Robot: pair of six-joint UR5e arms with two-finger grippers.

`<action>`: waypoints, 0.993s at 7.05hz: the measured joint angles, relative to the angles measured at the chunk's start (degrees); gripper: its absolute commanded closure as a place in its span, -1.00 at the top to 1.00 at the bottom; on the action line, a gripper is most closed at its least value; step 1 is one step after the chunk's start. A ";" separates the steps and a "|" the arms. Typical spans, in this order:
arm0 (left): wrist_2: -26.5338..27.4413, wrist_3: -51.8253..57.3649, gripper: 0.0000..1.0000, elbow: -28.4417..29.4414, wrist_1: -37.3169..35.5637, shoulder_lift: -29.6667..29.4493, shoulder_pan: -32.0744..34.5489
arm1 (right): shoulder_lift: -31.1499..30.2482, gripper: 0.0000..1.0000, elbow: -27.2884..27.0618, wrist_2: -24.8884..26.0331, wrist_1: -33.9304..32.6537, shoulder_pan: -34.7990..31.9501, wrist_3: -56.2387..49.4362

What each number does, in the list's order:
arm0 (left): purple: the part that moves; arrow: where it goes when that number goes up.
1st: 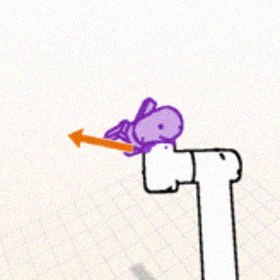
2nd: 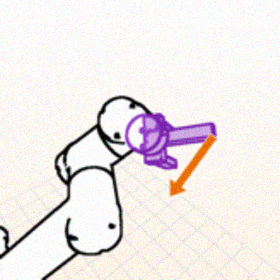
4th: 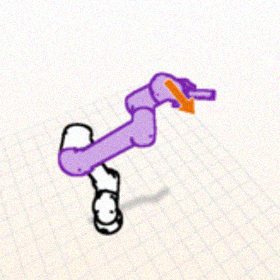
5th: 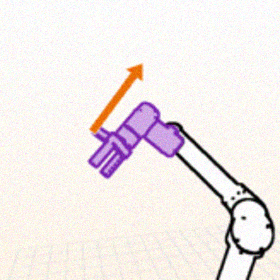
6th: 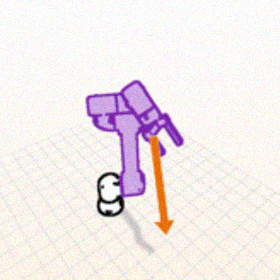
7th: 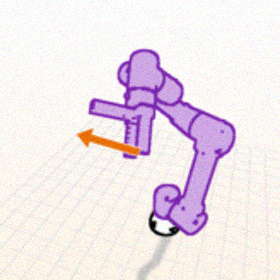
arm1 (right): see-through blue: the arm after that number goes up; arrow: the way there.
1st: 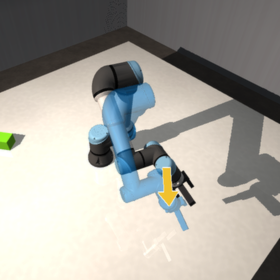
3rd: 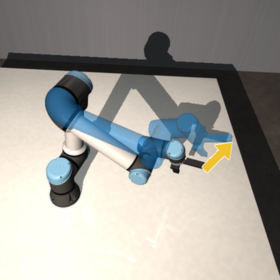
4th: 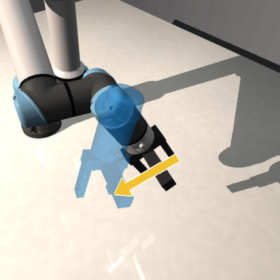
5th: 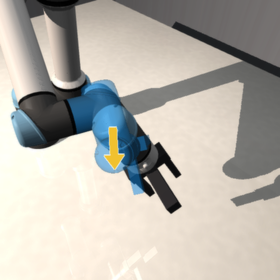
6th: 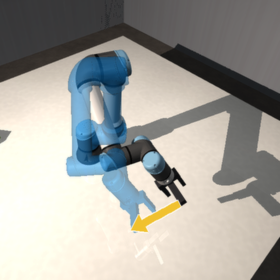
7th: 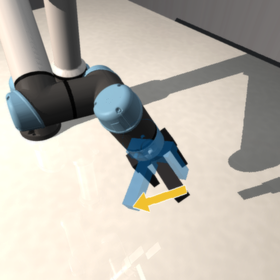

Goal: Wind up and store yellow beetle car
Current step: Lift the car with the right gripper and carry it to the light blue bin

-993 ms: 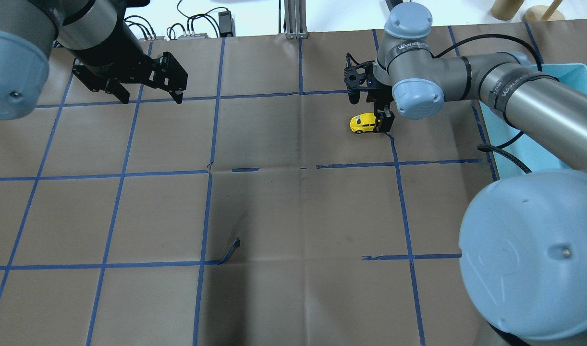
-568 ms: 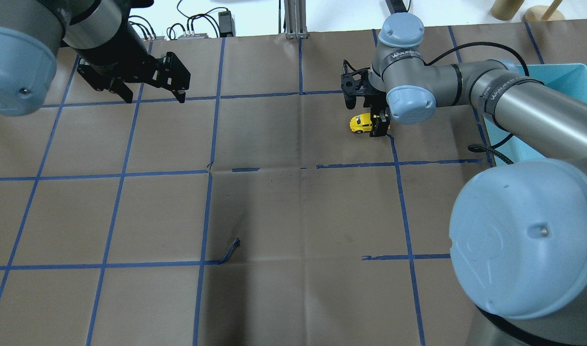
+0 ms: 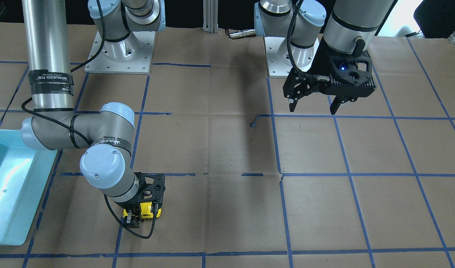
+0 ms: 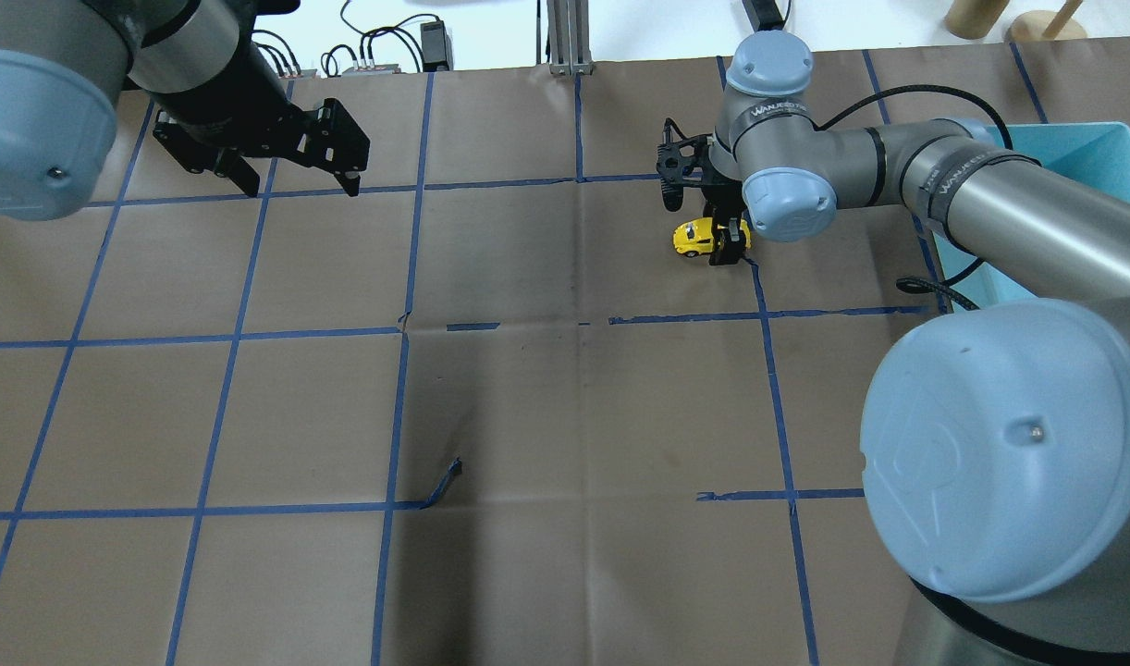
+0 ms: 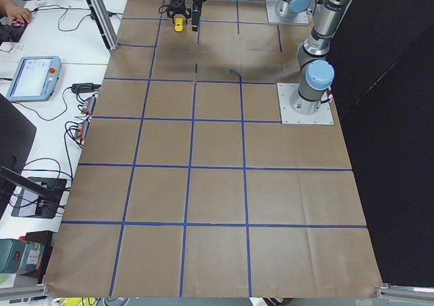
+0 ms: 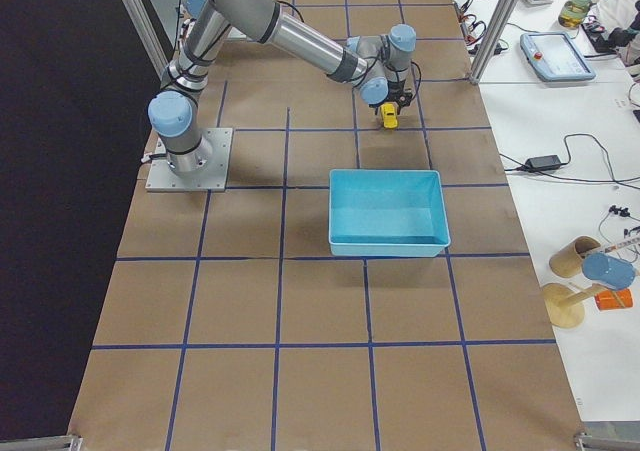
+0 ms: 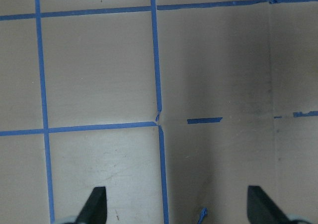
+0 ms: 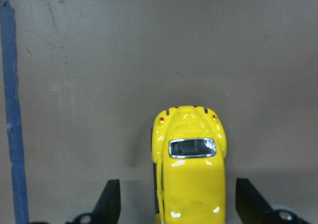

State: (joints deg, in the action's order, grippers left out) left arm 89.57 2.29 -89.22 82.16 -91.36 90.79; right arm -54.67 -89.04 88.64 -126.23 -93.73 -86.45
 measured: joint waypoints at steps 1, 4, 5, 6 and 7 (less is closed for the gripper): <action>-0.01 0.00 0.98 -0.03 0.01 0.07 0.00 | -0.62 -0.34 0.08 0.06 0.16 0.01 0.15; -0.01 0.00 0.98 -0.18 0.02 0.35 0.00 | -3.76 -0.41 0.16 0.06 0.86 0.44 0.10; -0.01 0.00 0.98 -0.19 0.02 0.38 0.00 | -4.69 -0.48 0.37 0.37 1.79 0.94 0.07; -0.04 0.00 0.98 -0.21 0.02 0.41 0.00 | -6.47 -0.51 0.95 1.07 4.21 1.90 0.01; -0.07 0.00 0.98 -0.23 0.04 0.43 0.00 | -8.62 -0.52 1.70 1.54 7.81 3.84 -0.24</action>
State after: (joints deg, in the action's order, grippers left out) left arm 89.50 2.29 -89.46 82.20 -90.93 90.79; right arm -63.29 -87.34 90.18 -118.43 -89.90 -86.69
